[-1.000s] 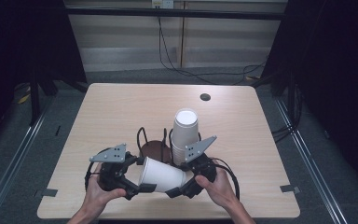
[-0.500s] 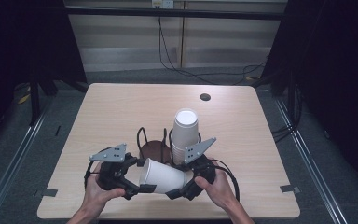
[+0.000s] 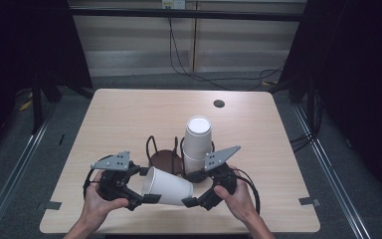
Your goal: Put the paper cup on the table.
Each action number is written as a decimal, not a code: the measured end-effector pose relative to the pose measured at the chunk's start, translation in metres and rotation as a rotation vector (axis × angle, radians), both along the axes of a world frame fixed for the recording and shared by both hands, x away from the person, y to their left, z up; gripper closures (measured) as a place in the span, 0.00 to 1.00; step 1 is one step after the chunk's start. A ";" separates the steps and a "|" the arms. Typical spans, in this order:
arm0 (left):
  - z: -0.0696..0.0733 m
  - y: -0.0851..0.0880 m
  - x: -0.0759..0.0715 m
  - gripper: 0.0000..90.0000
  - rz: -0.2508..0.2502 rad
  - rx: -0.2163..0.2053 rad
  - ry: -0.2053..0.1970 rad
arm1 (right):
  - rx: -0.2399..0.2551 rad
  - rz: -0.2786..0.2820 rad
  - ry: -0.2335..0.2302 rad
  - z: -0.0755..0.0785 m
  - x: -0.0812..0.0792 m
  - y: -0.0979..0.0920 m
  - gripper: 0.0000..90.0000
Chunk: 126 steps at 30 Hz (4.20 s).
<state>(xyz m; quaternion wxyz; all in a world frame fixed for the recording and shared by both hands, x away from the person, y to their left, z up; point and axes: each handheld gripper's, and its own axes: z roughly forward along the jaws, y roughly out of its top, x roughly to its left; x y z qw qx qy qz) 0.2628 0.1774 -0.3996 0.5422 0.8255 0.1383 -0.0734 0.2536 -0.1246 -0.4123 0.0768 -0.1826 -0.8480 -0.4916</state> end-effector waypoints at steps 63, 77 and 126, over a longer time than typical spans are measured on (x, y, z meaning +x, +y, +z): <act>0.025 0.091 0.043 0.16 0.315 0.534 -0.011 | -0.006 -0.133 -0.006 -0.006 -0.004 -0.031 0.16; 0.029 0.078 0.071 0.16 0.320 0.664 -0.006 | -0.009 -0.133 -0.009 -0.006 -0.004 -0.031 0.16; 0.012 0.016 0.142 0.13 0.329 1.027 0.052 | -0.055 -0.135 -0.007 -0.011 -0.003 -0.023 0.16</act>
